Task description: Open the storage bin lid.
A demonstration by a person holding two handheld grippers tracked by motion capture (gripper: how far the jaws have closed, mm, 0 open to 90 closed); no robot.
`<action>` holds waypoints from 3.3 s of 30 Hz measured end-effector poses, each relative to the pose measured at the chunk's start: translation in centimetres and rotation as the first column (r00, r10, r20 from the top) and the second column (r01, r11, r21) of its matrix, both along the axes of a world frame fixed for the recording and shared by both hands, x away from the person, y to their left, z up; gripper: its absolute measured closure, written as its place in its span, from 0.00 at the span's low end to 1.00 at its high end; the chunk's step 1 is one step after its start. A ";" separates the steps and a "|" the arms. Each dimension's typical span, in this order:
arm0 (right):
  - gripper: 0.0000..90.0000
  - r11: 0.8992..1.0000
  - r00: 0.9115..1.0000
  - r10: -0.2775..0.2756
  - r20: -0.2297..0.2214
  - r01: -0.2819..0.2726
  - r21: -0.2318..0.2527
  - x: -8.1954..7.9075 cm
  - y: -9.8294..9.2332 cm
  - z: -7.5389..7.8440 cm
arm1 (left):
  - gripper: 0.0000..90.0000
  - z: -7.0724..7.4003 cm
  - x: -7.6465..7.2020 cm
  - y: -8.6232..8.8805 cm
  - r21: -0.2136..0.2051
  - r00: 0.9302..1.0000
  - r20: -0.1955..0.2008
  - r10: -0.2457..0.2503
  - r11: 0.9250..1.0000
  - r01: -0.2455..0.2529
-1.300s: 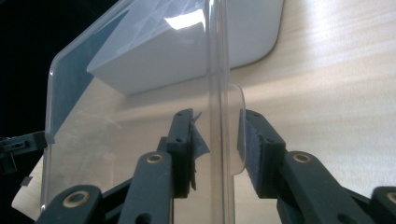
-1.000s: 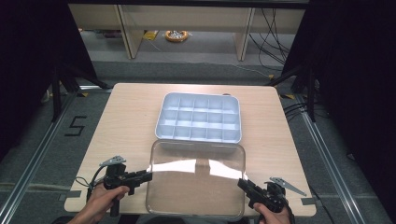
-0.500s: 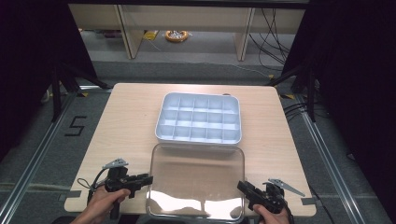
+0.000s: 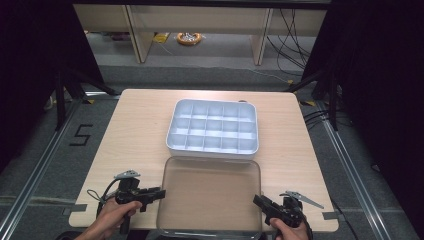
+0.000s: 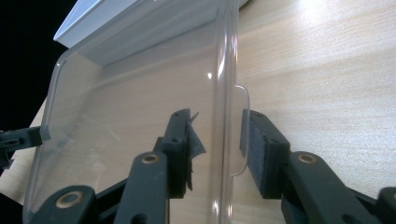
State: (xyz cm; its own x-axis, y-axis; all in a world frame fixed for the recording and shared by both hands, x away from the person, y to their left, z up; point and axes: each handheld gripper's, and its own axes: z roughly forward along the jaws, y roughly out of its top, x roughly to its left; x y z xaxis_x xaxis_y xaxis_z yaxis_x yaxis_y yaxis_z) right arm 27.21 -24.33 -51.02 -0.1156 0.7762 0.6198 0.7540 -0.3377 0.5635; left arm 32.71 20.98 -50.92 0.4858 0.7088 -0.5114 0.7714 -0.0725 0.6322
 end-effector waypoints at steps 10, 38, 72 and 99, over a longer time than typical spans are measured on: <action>0.70 1.000 1.000 0.006 -0.004 -0.006 -0.020 0.4 -0.3 -0.3 | 0.70 -0.2 0.4 -0.3 0.012 1.000 -0.010 -0.007 1.000 0.007; 0.64 0.994 0.999 -0.037 0.011 0.037 -0.106 0.9 0.5 0.5 | 0.50 0.2 0.6 0.0 0.052 1.000 0.026 0.014 0.999 -0.015; 0.43 0.968 0.974 0.028 0.226 0.030 -0.250 1.1 -0.7 1.6 | 0.36 1.0 0.2 0.0 0.024 0.995 0.097 -0.026 0.999 0.024; 0.27 0.940 0.948 0.132 0.291 -0.026 -0.340 0.2 -0.5 2.4 | 0.23 1.6 -0.9 0.3 0.041 0.983 0.179 -0.047 0.998 0.041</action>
